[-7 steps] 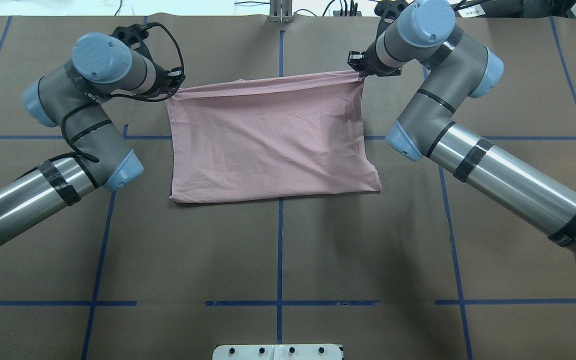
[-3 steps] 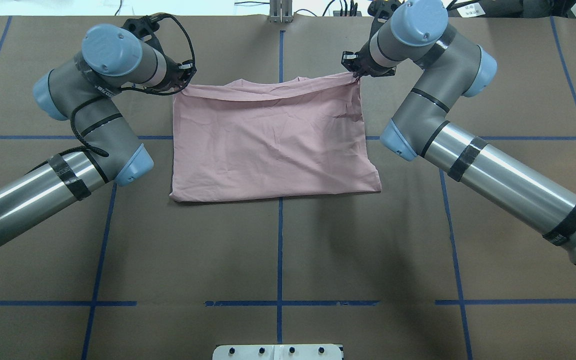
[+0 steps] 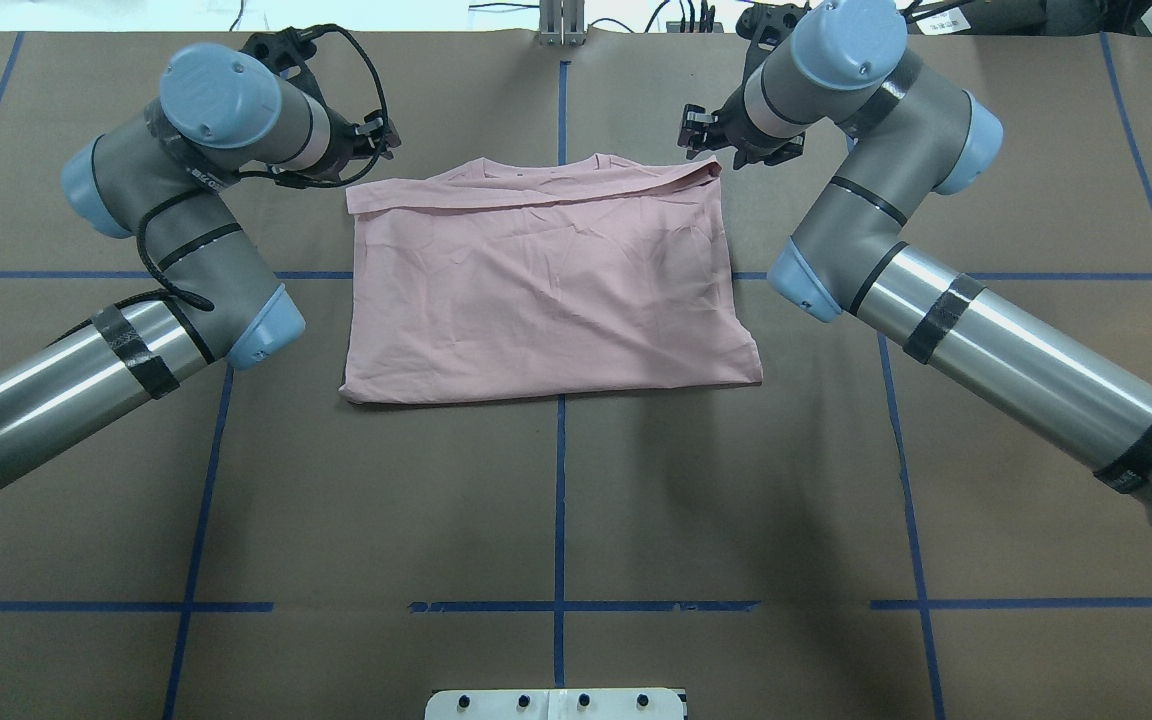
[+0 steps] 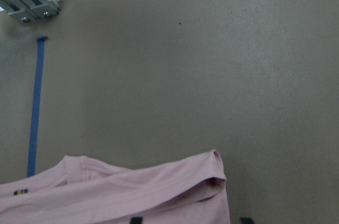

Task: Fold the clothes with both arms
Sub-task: 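Release the hem and move the right gripper to the folded shirt's near corner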

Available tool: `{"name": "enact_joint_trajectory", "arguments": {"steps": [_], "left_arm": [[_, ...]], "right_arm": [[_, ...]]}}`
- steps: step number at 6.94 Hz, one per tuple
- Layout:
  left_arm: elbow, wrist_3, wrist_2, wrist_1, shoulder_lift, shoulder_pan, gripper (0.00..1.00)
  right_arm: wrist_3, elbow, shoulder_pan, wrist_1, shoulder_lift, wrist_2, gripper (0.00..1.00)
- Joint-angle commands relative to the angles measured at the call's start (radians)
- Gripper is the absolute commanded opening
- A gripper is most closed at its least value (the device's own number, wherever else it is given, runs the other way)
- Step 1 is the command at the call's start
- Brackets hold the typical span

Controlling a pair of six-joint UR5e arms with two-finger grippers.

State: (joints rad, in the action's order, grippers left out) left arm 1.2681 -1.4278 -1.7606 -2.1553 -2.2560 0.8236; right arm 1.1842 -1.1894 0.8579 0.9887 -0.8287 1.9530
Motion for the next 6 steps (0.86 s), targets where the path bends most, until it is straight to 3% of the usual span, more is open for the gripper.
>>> {"name": "enact_joint_trajectory", "arguments": {"steps": [1,2,4,6], "left_arm": [[0.097,-0.008,-0.049,0.04,0.01,0.003,1.0],[0.17,-0.011,-0.049,0.098,0.018,0.003,1.0],[0.218,-0.01,-0.051,0.117,0.055,0.0,1.0],[0.241,-0.011,-0.053,0.118,0.055,-0.001,1.0]], "right_arm": [[0.03,-0.201,0.006,0.022,-0.173,0.104,1.0],[0.041,-0.316,-0.04,0.033,-0.296,0.096,1.0],[0.083,-0.335,-0.133,0.036,-0.323,0.037,1.0],[0.086,-0.349,-0.169,0.073,-0.311,0.035,1.0]]}}
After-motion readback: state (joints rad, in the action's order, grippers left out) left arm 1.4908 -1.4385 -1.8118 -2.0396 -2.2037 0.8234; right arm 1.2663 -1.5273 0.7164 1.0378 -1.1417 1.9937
